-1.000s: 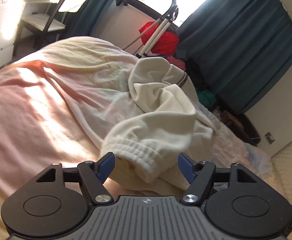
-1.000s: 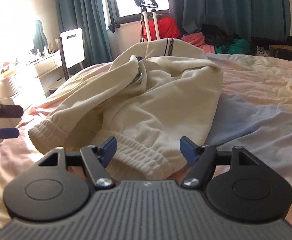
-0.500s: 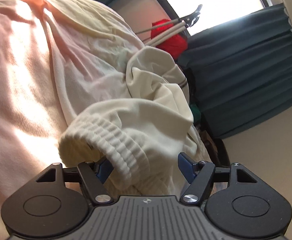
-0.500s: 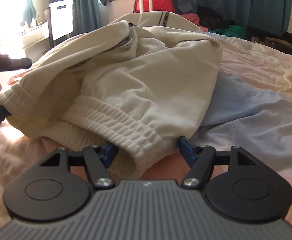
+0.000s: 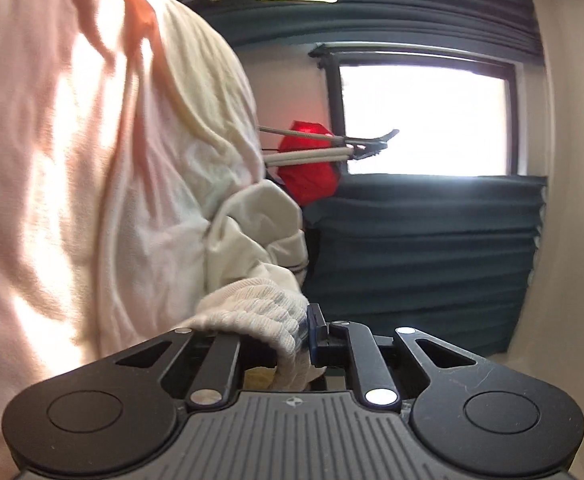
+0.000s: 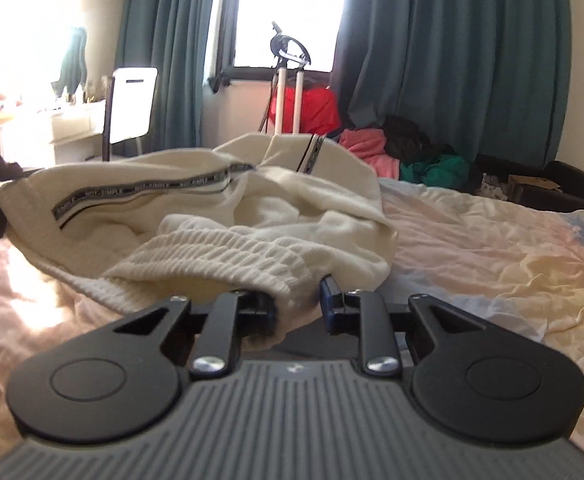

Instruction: Fold clothes

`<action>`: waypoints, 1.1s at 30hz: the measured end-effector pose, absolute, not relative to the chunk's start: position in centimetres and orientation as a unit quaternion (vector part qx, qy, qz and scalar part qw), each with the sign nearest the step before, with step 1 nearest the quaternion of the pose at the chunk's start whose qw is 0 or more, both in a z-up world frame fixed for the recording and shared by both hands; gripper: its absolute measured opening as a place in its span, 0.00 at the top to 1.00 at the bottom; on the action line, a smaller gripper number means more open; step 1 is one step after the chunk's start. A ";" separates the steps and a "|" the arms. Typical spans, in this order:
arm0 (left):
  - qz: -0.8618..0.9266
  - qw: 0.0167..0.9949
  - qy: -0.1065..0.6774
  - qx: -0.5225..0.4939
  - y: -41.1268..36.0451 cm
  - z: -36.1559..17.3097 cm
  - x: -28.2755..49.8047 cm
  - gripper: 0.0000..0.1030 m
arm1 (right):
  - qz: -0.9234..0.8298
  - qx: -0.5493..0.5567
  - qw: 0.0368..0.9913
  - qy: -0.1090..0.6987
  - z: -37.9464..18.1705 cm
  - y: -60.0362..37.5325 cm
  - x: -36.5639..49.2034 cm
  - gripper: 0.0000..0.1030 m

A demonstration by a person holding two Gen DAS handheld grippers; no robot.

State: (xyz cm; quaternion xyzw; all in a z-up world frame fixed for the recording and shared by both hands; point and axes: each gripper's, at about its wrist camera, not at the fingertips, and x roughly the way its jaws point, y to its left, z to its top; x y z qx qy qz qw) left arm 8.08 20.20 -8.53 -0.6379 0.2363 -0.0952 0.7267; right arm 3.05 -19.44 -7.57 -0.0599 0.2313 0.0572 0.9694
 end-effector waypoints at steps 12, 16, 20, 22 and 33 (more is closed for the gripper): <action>0.016 0.793 0.330 -0.512 19.7 -8.8 7.3 0.78 | 0.124 -0.053 0.935 0.328 -10.2 -18.4 3.4 0.70; -0.039 0.799 0.328 -0.503 17.8 -6.4 5.1 0.50 | 0.121 -0.007 0.939 0.321 -9.3 -19.6 2.8 0.64; -0.063 0.802 0.321 -0.500 16.9 -5.5 2.7 0.27 | 0.142 0.023 0.939 0.311 -8.6 -20.2 1.8 0.38; -0.064 0.795 0.332 -0.504 16.4 -5.9 2.2 0.27 | 0.150 0.011 0.941 0.303 -8.4 -19.8 1.5 0.21; -0.023 0.842 0.349 -0.411 13.0 -7.9 5.2 0.51 | 0.102 0.085 0.953 0.274 -8.0 -21.9 2.6 0.21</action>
